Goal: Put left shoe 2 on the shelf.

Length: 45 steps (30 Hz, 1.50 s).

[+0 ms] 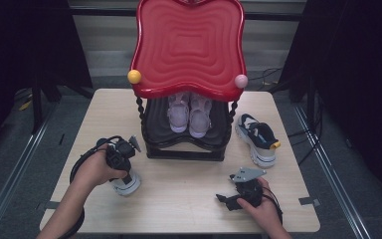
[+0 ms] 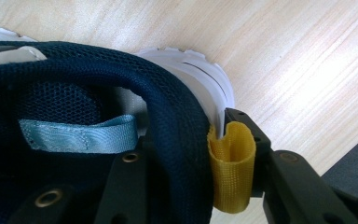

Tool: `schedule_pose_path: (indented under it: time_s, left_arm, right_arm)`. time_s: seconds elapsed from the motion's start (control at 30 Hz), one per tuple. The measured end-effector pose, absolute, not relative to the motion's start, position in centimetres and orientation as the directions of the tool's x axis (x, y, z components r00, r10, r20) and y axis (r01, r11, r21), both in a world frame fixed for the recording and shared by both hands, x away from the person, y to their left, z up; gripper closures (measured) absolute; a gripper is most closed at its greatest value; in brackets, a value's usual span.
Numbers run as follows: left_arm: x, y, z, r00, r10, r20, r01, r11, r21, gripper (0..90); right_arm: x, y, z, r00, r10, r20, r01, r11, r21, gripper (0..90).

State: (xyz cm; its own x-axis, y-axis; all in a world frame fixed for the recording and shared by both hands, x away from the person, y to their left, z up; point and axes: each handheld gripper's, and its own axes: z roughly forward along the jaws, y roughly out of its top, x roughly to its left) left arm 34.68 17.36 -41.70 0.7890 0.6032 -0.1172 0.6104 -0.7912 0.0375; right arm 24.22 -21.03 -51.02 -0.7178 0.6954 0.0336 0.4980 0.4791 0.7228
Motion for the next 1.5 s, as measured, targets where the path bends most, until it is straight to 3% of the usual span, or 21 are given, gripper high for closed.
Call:
schedule_pose_path:
  time_s: [0.57,0.9,1.5]
  left_arm:
    - [34.7,17.4,-41.7,0.819,0.56,-0.127,0.567,-0.823,0.035,70.3]
    - [34.3,17.7,-41.6,0.845,0.528,-0.084,0.533,-0.845,0.04,72.5]
    - [33.5,17.8,-37.2,0.873,0.479,-0.096,0.483,-0.875,0.022,72.3]
  right_arm:
    - [24.2,-21.0,-51.0,-0.718,0.695,0.035,0.499,0.479,0.722,13.5]
    - [24.2,-21.0,-51.0,-0.718,0.696,0.035,0.499,0.479,0.722,13.5]
    - [24.2,-21.0,-51.0,-0.718,0.695,0.036,0.499,0.478,0.723,13.5]
